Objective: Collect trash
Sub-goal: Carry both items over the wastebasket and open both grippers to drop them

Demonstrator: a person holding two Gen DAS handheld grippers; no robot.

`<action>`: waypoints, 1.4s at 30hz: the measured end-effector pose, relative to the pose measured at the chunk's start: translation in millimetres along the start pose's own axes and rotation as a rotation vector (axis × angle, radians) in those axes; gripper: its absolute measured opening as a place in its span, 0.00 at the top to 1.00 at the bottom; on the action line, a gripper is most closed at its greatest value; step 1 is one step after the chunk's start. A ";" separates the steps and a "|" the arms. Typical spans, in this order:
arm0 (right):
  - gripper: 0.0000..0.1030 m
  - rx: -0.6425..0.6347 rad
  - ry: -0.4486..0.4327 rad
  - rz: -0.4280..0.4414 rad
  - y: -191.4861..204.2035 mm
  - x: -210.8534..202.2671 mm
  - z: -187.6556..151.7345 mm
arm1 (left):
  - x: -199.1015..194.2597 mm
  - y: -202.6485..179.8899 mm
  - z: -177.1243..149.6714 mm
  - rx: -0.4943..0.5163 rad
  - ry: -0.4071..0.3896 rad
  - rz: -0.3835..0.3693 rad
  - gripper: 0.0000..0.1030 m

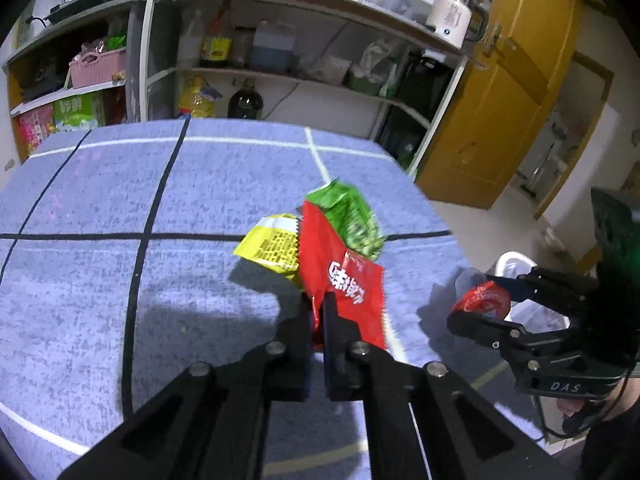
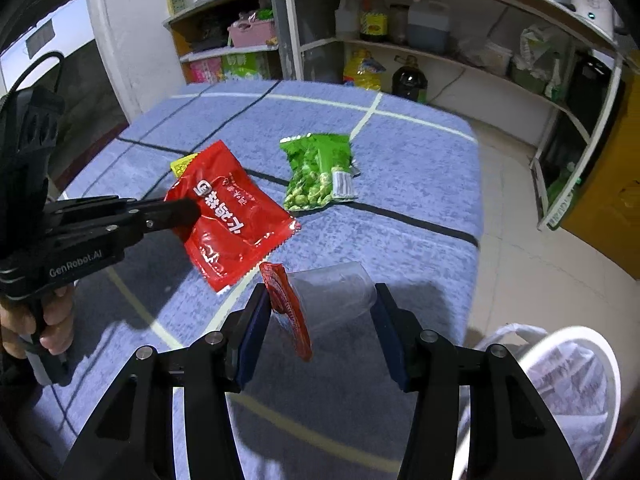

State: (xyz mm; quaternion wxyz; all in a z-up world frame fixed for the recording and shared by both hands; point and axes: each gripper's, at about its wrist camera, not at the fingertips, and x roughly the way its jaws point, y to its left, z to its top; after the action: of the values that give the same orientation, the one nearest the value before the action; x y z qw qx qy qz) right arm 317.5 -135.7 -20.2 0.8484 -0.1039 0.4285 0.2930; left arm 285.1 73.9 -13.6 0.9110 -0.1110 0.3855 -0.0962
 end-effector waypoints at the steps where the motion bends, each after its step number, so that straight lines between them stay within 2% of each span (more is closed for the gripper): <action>1: 0.49 0.008 -0.010 -0.002 -0.9 -5.2 -1.3 | -5.8 -1.9 0.3 0.000 -0.010 -0.011 0.97; 8: 0.49 0.077 -0.084 -0.021 -9.6 -50.9 -24.6 | -41.8 -24.1 -2.6 0.037 -0.073 -0.073 0.97; 16: 0.49 0.139 -0.119 -0.042 -28.0 -82.3 -51.0 | -54.9 -47.5 -11.9 0.053 -0.088 -0.121 0.97; 22: 0.49 0.182 -0.150 -0.078 -48.3 -105.1 -69.0 | -57.5 -81.1 -15.5 0.078 -0.097 -0.178 0.97; 33: 0.49 0.300 -0.143 -0.205 -113.1 -127.6 -109.8 | -26.7 -179.2 -8.3 0.197 -0.059 -0.289 0.97; 38: 0.49 0.350 -0.113 -0.244 -139.6 -128.2 -127.8 | 1.0 -226.3 -11.3 0.249 -0.003 -0.338 0.97; 42: 0.49 0.384 -0.097 -0.272 -153.6 -126.1 -142.2 | 26.0 -250.2 -17.8 0.269 0.046 -0.348 0.96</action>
State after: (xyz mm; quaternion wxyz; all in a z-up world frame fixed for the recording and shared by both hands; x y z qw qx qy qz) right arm 254.7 -371.9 -19.3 0.9038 0.0167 0.4173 0.0937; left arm 267.5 -174.6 25.8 0.8782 -0.0509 0.3649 -0.3051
